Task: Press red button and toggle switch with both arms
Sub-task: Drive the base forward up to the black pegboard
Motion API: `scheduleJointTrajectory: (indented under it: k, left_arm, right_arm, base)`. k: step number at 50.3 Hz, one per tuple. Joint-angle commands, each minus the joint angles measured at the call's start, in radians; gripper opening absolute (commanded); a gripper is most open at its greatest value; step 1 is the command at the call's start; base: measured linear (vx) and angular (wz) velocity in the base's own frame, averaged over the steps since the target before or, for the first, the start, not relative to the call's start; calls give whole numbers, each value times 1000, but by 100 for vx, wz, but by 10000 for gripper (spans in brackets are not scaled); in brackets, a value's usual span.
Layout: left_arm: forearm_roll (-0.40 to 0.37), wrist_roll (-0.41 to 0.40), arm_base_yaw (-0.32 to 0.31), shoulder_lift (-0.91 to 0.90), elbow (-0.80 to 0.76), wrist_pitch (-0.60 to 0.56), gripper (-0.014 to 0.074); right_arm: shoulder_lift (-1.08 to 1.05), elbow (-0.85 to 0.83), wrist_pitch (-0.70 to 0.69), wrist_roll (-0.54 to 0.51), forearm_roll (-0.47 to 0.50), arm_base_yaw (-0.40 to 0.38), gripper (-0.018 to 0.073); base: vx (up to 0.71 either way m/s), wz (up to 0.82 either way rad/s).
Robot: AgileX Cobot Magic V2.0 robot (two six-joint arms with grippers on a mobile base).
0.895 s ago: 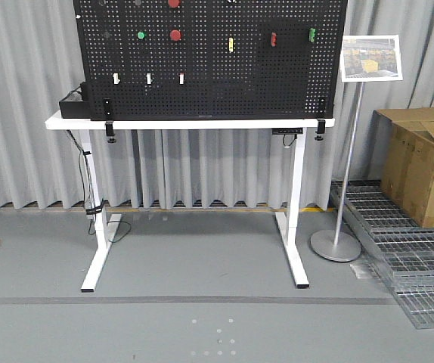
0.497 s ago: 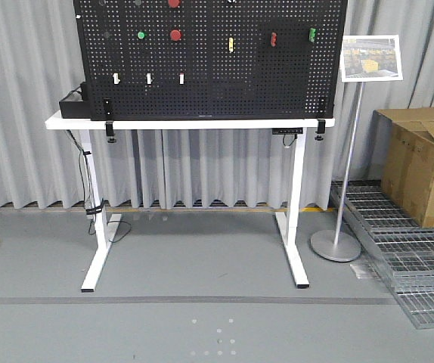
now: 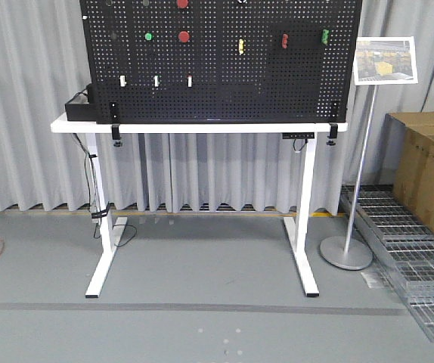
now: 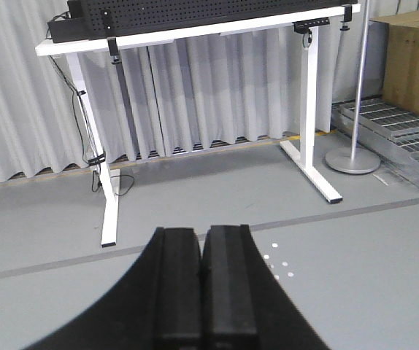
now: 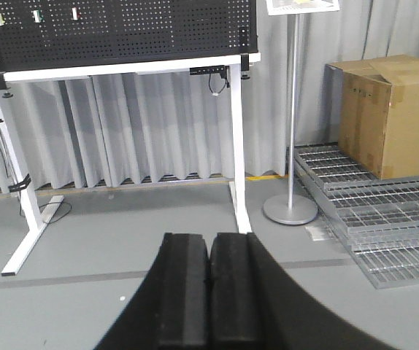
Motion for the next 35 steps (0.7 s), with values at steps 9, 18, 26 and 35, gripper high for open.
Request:
scheduleJointTrajectory:
  k: [9,18,26,35]
  left_arm:
    - [-2,-7,-2,-14,34,-87,1]
    - [-2,-7,-2,-14,34,-87,1]
    - [-2,-7,-2,-14,34,-87,1]
    - [-2,-7,-2,-14,34,-87,1]
  right_arm:
    - [-16,11,-83,-9,-3,-7,-3]
    - [-16,11,-83,-9,-3,-7,-3]
    - [-16,11,-83,-9,-3,-7,-3]
    - [-16,11,-83,-9,-3,-7,-3]
  base:
    - [30,-3]
    - [38,-7]
    - [44,1]
    - [47,3]
